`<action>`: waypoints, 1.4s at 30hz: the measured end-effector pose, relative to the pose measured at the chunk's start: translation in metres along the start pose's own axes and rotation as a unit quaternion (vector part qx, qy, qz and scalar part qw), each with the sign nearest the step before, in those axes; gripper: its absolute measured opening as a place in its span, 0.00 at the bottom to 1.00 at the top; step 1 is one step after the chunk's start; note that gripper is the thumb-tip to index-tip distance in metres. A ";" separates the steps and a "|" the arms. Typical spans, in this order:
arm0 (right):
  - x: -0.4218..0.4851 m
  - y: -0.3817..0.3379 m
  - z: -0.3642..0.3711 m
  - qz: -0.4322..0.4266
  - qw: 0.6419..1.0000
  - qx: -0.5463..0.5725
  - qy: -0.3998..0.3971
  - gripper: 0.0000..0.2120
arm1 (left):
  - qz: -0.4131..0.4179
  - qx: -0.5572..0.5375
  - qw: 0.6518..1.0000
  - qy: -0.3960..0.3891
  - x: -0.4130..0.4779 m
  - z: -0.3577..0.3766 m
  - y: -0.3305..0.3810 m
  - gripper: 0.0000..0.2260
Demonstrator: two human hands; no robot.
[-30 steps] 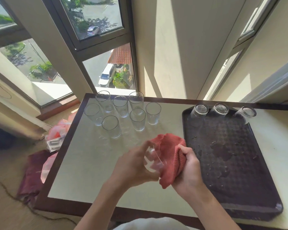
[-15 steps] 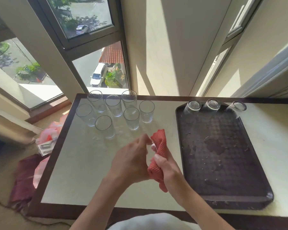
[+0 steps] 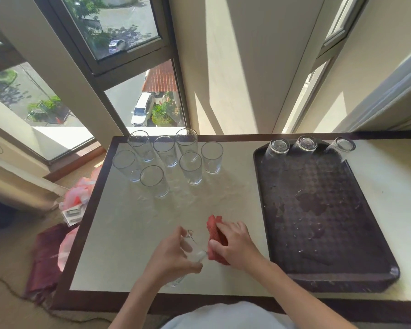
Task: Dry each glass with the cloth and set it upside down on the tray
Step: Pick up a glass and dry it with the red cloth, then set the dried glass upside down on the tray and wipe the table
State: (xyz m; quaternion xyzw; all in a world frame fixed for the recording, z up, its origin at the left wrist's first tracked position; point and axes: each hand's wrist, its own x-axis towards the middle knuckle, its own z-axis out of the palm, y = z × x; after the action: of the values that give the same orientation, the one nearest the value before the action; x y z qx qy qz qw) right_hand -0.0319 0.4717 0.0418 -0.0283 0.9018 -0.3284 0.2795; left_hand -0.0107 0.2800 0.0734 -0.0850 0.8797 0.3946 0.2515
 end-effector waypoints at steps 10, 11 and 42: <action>-0.035 0.014 -0.037 0.102 0.730 0.670 -0.092 0.21 | 0.062 -0.384 0.918 0.078 -0.002 0.036 0.085 0.38; -0.039 0.017 -0.038 0.104 0.674 0.722 -0.119 0.23 | 0.062 -0.407 0.908 0.075 -0.004 0.045 0.092 0.37; 0.048 0.075 -0.149 0.095 0.949 -0.034 0.298 0.25 | -0.019 0.226 0.970 0.086 0.013 0.114 -0.028 0.40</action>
State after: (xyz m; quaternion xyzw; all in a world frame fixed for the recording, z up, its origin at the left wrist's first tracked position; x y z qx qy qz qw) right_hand -0.1404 0.6049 0.0658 0.1472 0.9532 -0.2627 0.0266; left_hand 0.0311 0.3458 -0.0155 -0.0768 0.9626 0.1717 0.1947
